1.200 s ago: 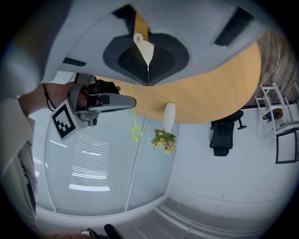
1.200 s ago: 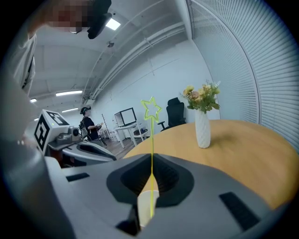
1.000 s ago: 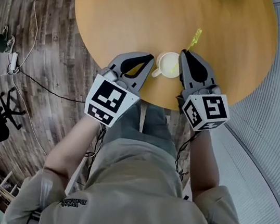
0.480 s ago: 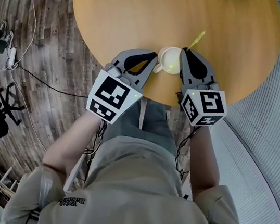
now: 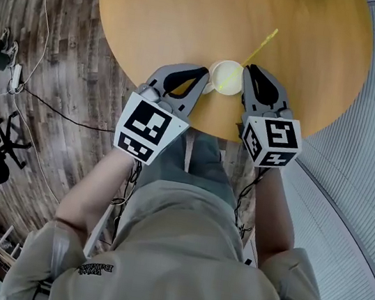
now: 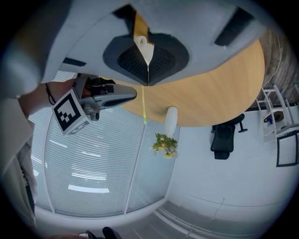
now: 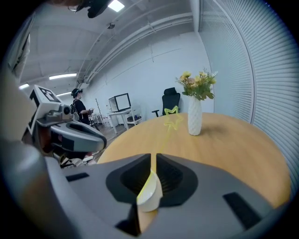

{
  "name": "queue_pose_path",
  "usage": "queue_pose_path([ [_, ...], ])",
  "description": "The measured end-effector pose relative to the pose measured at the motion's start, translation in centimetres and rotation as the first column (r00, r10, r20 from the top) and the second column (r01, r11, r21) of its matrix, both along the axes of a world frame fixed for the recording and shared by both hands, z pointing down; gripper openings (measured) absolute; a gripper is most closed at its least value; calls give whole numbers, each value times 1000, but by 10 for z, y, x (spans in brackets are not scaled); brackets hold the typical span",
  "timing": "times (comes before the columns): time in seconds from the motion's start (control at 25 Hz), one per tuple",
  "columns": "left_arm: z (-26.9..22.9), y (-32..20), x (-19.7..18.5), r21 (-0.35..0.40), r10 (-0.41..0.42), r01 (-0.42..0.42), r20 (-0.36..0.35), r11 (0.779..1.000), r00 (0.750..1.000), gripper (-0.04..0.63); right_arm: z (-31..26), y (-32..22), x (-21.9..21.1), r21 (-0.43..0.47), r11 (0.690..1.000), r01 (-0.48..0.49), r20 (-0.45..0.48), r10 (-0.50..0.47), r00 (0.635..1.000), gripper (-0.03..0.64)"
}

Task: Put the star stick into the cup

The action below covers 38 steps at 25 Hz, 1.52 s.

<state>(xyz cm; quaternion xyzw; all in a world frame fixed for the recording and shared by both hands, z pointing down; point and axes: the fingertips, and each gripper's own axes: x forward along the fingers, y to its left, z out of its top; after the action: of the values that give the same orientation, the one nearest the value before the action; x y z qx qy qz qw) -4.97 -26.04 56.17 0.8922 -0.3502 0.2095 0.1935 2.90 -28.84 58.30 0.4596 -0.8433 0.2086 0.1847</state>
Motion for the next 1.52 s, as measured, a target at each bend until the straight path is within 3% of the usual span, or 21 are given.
queue_pose_path([
  [0.44,-66,-8,-6,107,3,0,-28,994,1000,23,-66,-7,-7,90,996,-7,37,3,999,34],
  [0.76,-136,5,2,219,13,-3,-42,976,999,23,-142,7,2,184,983,-24,100,6,995,34],
  [1.0,-187,14,-3,295,27,-4,-72,955,997,23,-210,20,-7,276,961,-15,131,-22,991,34],
  [1.52,-263,37,-12,413,34,19,-119,911,992,23,-310,55,-3,447,894,29,104,-85,991,34],
])
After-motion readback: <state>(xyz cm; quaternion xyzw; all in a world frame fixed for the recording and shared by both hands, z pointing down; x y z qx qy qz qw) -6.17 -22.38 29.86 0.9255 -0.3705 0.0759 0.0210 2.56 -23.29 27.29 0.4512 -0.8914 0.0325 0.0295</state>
